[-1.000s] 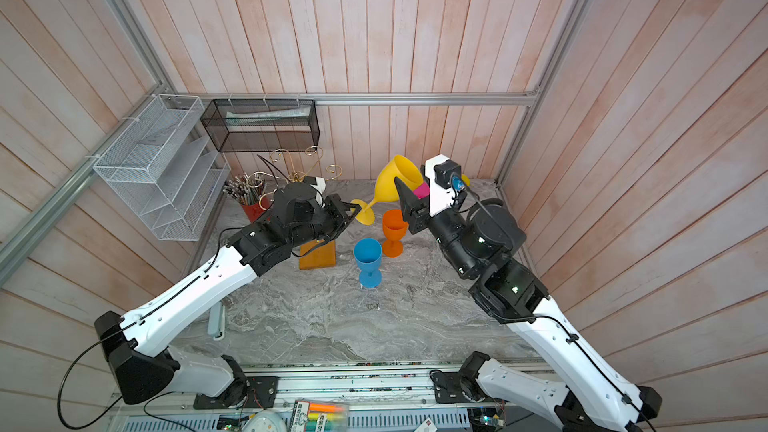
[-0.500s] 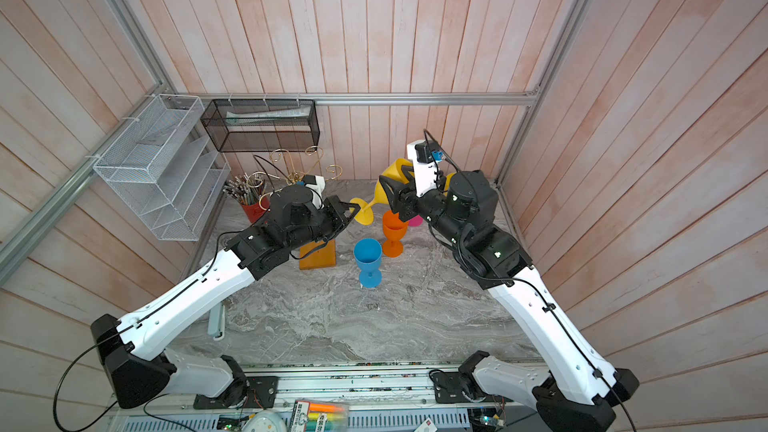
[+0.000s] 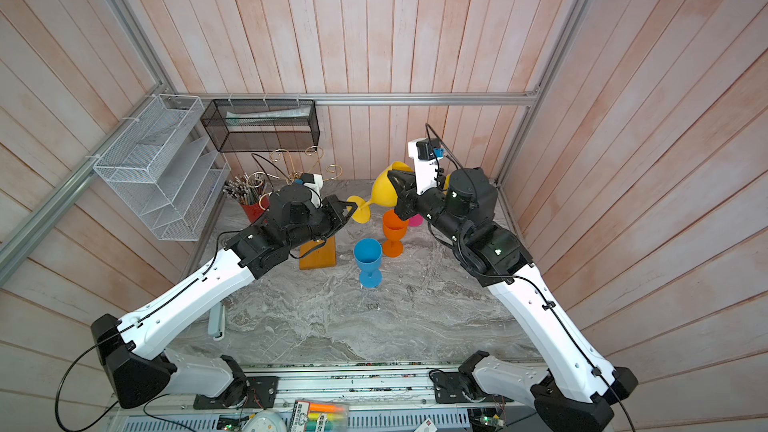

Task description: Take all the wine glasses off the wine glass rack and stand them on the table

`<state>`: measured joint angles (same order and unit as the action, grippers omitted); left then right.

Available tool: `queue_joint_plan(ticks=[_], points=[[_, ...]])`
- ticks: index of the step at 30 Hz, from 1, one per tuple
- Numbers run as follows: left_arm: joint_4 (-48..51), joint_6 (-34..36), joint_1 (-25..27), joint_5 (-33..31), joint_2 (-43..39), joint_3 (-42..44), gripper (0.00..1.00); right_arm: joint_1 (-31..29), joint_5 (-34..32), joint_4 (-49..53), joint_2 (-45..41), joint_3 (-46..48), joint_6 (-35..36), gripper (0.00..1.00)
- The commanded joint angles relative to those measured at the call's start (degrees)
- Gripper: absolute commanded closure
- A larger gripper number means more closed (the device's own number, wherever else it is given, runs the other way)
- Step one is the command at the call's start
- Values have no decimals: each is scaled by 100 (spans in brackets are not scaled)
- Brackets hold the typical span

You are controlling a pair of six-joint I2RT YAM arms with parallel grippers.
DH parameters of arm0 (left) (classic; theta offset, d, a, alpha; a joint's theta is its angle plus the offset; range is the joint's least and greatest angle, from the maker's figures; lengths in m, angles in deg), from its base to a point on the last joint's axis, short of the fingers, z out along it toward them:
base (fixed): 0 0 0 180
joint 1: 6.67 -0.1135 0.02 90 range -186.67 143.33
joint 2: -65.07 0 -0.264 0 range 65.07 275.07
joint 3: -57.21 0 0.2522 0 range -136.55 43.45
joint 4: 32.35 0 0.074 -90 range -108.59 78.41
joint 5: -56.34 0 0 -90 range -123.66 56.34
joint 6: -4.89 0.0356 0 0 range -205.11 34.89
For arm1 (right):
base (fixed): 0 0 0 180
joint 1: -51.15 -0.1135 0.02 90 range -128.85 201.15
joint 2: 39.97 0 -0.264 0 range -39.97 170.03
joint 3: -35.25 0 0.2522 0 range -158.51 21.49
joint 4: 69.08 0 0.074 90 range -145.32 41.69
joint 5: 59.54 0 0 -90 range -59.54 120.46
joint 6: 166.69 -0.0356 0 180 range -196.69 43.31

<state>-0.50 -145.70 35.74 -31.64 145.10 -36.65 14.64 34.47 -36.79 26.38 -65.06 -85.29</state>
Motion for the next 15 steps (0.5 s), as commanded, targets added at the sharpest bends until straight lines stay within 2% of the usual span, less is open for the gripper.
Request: queue_joint_plan(ticks=[1, 11, 15], points=[[-415, 40, 61, 123, -66, 23, 100, 8, -23, 223, 42, -31, 79, 100], [-627, 83, 67, 204, -51, 212, 99, 24, -305, 239, -275, 35, 34, 100], [-676, 165, 65, 272, -33, 206, 74, 37, -454, 344, -268, -20, 59, 100]])
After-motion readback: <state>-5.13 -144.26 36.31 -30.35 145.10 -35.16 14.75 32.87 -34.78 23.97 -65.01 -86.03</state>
